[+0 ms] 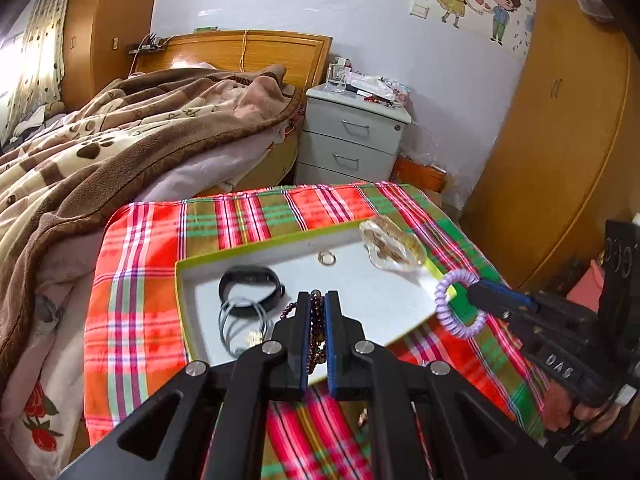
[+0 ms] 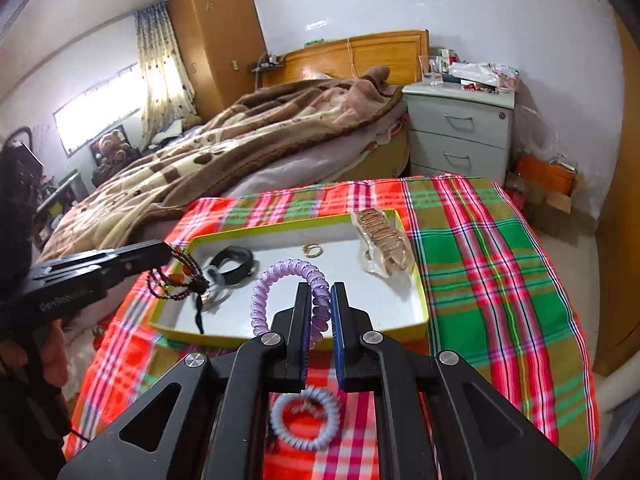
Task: Organize jewelry
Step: 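Carry the lilac hair tie and beaded bracelet over the box lid and lower them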
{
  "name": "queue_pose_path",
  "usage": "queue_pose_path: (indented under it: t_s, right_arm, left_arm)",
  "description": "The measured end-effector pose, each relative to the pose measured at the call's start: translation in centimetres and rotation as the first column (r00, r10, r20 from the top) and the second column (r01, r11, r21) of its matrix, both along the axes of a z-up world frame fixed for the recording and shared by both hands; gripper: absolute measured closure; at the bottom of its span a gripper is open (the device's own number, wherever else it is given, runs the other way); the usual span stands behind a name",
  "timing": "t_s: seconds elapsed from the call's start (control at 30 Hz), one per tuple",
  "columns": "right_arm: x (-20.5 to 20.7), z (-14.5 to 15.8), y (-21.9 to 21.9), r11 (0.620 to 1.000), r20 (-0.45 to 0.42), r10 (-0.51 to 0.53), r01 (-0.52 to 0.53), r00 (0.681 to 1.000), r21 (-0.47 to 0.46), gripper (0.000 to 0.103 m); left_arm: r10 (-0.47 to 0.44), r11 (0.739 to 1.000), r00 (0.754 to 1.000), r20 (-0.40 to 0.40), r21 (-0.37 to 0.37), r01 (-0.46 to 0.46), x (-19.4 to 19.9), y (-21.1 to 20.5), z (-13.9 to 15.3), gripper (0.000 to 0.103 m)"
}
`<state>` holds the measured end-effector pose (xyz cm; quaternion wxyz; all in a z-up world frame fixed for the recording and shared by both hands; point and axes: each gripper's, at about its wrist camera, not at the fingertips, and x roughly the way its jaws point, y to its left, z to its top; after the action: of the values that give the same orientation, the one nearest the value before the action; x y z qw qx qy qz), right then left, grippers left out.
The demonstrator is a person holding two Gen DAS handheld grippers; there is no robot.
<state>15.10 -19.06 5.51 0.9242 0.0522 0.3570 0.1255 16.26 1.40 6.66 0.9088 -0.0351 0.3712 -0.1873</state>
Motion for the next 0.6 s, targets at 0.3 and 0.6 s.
queue_pose_path:
  t_s: [0.3,0.6]
  right_arm:
    - [4.2,-2.2,0.0,1.0,-0.072,-0.01,0.008,0.997,-0.026,0.093]
    - [6.5,-4.5,0.0,0.996,-0.128,-0.026,0.015,0.991,-0.085,0.093]
  left_arm:
    - [-0.024,1.0,0.998,-0.059,-0.022,0.023,5.0,-1.3,-1.7,0.096]
    - [-0.031,1.0,0.991,-0.13,0.0,0.031,9.0,-2.7,-4.3,0.096]
